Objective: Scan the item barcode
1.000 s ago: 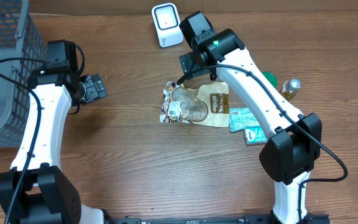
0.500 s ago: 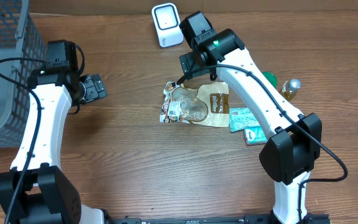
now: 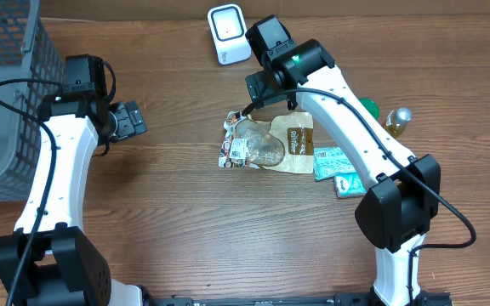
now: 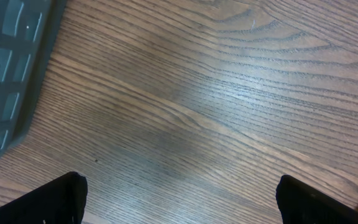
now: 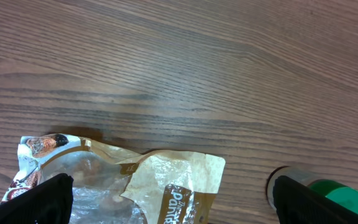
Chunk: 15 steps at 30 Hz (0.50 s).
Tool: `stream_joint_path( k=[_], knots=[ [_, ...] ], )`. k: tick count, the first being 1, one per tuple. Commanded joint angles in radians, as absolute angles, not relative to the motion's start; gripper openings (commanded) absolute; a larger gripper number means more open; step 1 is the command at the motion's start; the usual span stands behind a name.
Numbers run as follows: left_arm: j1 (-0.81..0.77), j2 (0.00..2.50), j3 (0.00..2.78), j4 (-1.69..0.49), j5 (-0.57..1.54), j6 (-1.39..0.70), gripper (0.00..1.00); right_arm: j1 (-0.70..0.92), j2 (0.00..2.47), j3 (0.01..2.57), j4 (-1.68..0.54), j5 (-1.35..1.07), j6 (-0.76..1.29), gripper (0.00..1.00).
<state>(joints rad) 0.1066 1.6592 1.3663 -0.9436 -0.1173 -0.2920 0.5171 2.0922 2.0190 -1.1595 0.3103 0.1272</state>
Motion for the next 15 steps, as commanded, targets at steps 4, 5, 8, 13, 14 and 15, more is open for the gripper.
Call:
stream_joint_path(
  k=[4, 5, 8, 13, 14, 15],
  knots=[
    [0.108, 1.664, 1.377, -0.942, -0.127, -0.285, 1.00, 0.479, 1.913, 2.015, -1.153, 0.305, 0.134, 1.00],
    [0.108, 1.664, 1.377, -0.942, -0.127, -0.285, 1.00, 0.469, 1.880, 2.015, -1.153, 0.305, 0.134, 1.00],
    [0.108, 1.664, 1.377, -0.942, -0.127, -0.285, 1.00, 0.440, 1.784, 2.015, -1.153, 0.305, 0.134, 1.00],
    [0.108, 1.664, 1.377, -0.942, -0.127, -0.285, 0.99, 0.389, 1.625, 2.015, -1.153, 0.305, 0.134, 1.00],
    [0.108, 1.664, 1.377, -0.942, -0.127, -0.285, 1.00, 0.379, 1.591, 2.015, -1.153, 0.305, 0.134, 1.00],
    [0.108, 1.664, 1.377, -0.942, -0.127, -0.285, 1.00, 0.371, 1.562, 2.015, -1.153, 0.305, 0.134, 1.00]
  ],
)
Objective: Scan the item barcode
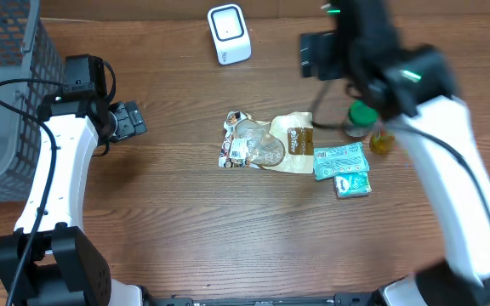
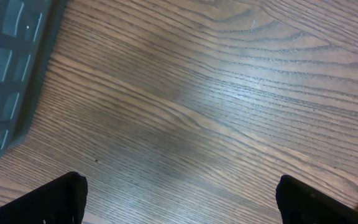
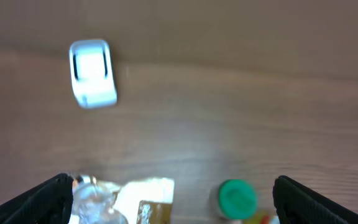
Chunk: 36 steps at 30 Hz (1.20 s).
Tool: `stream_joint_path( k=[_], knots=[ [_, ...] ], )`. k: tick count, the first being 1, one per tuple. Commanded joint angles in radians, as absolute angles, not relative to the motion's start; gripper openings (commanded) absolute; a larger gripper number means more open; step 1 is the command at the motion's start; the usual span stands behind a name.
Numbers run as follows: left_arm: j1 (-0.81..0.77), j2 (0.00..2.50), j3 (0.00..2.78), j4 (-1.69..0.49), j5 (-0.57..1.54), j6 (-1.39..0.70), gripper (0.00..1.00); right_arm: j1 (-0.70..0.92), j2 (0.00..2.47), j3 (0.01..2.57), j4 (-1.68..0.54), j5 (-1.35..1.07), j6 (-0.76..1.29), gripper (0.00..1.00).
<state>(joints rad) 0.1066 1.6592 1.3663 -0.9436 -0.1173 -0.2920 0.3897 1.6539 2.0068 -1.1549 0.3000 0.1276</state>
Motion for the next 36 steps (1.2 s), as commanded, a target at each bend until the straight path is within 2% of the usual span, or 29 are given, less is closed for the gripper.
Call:
stream_joint_path(
  k=[1, 14, 23, 36],
  knots=[
    [0.108, 1.664, 1.377, -0.942, -0.127, -0.285, 1.00, 0.363, 1.533, 2.015, -1.154, 0.305, 0.134, 1.00],
    [0.108, 1.664, 1.377, -0.942, -0.127, -0.285, 1.00, 0.343, 1.179, 2.015, -1.161, 0.305, 0.134, 1.00],
    [0.108, 1.664, 1.377, -0.942, -0.127, -0.285, 1.00, 0.343, 1.107, 2.015, -1.170, 0.327, 0.107, 1.00],
    [0.108, 1.664, 1.377, -0.942, -0.127, -0.285, 1.00, 0.339, 0.981, 2.015, -1.485, 0.410, 0.055, 1.00]
  ],
)
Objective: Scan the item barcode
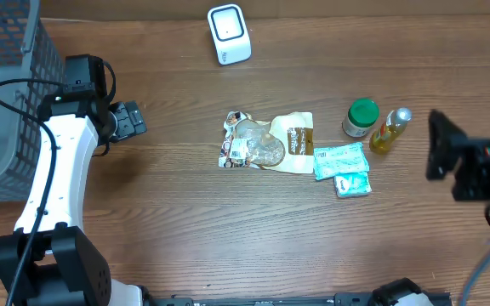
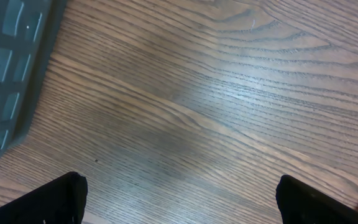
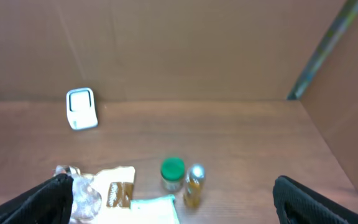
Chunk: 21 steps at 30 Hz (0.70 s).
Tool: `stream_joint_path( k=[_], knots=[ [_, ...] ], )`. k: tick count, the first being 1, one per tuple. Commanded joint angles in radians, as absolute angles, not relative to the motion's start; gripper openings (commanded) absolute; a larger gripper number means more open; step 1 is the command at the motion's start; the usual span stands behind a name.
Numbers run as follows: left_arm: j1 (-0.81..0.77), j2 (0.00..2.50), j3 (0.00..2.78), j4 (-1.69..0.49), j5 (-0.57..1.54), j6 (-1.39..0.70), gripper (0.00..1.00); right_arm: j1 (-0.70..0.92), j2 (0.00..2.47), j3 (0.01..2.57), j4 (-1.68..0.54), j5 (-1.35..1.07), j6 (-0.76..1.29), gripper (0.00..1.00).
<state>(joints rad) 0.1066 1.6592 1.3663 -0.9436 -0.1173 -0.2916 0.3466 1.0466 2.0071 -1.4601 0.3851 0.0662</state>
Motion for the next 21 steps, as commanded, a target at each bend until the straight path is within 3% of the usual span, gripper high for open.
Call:
stream_joint_path(
  k=[1, 10, 21],
  knots=[
    [0.108, 1.664, 1.377, -0.942, -0.127, -0.285, 1.00, 0.339, 0.964, 2.015, -1.503, 0.410, 0.055, 1.00],
    [0.108, 1.664, 1.377, -0.942, -0.127, -0.285, 1.00, 0.338, 0.826, 2.015, -1.687, 0.405, 0.056, 1.00],
    [0.108, 1.664, 1.377, -0.942, -0.127, -0.285, 1.00, 0.250, 0.684, 2.015, -1.664, 0.101, 0.056, 1.00]
  ],
)
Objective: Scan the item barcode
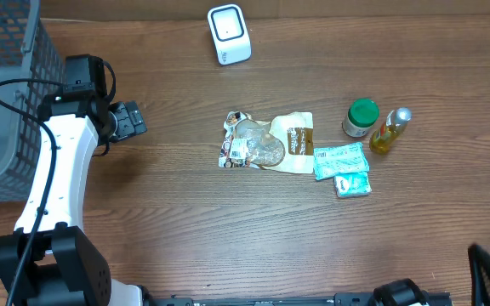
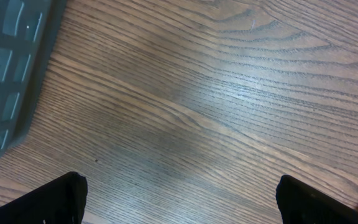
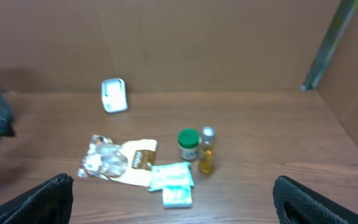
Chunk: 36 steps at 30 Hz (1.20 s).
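The white barcode scanner [image 1: 228, 34] stands at the table's far edge, small in the right wrist view [image 3: 114, 95]. A brown-and-clear snack bag [image 1: 266, 142] lies mid-table, and two teal packets [image 1: 340, 161] lie to its right. My left gripper [image 1: 130, 119] is open over bare wood at the left, with nothing between its fingers [image 2: 67, 199]. My right gripper [image 3: 173, 190] is open and empty, high and far back from the items. In the overhead view only a dark part of the right arm shows, in the bottom right corner.
A green-lidded jar [image 1: 361, 118] and a small yellow bottle [image 1: 389, 130] stand right of the bag. A grey mesh basket [image 1: 7, 102] fills the left edge, and its corner shows in the left wrist view [image 2: 11, 62]. Brown cardboard walls [image 3: 197, 43] rise behind the table.
The right arm has gone from the right edge of the overhead view to its bottom right corner, almost out of sight. Its camera now sees the items from farther back. The left arm has not moved.
My right gripper first hung open, low over the snack bag's far edge. Then it was higher, between the scanner and the jar, then at the table's right edge, and now at the front right corner. It holds nothing, and no item has shifted. The left arm stayed still.
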Tool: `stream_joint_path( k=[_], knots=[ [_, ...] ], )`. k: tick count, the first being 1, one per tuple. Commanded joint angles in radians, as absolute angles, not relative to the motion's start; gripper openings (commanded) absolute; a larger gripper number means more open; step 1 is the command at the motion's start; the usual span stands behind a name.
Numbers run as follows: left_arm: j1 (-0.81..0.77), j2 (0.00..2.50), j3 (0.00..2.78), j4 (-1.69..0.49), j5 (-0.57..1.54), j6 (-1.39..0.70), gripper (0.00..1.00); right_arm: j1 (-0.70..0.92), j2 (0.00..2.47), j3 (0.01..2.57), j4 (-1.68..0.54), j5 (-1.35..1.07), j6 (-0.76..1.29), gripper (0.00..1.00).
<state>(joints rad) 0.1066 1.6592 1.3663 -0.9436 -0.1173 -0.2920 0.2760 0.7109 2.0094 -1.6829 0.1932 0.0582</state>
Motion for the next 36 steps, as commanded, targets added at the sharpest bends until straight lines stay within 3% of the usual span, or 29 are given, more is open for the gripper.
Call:
stream_joint_path(
  k=[1, 12, 18, 27, 36],
  knots=[
    [0.108, 1.664, 1.377, -0.942, -0.127, -0.285, 1.00, 0.240, 0.676, 2.015, -1.652, 0.085, 0.056, 1.00],
    [0.108, 1.664, 1.377, -0.942, -0.127, -0.285, 1.00, 0.172, 0.642, 1.996, -1.596, 0.012, 0.056, 1.00],
    [0.108, 1.664, 1.377, -0.942, -0.127, -0.285, 1.00, 0.163, 0.558, 1.865, -1.526, -0.003, 0.056, 1.00],
    [0.108, 1.664, 1.377, -0.942, -0.127, -0.285, 1.00, 0.161, 0.372, 1.470, -1.291, -0.003, 0.056, 1.00],
    [0.108, 1.664, 1.377, -0.942, -0.127, -0.285, 1.00, 0.162, 0.143, 0.916, -0.841, -0.006, 0.079, 1.00]
  ],
)
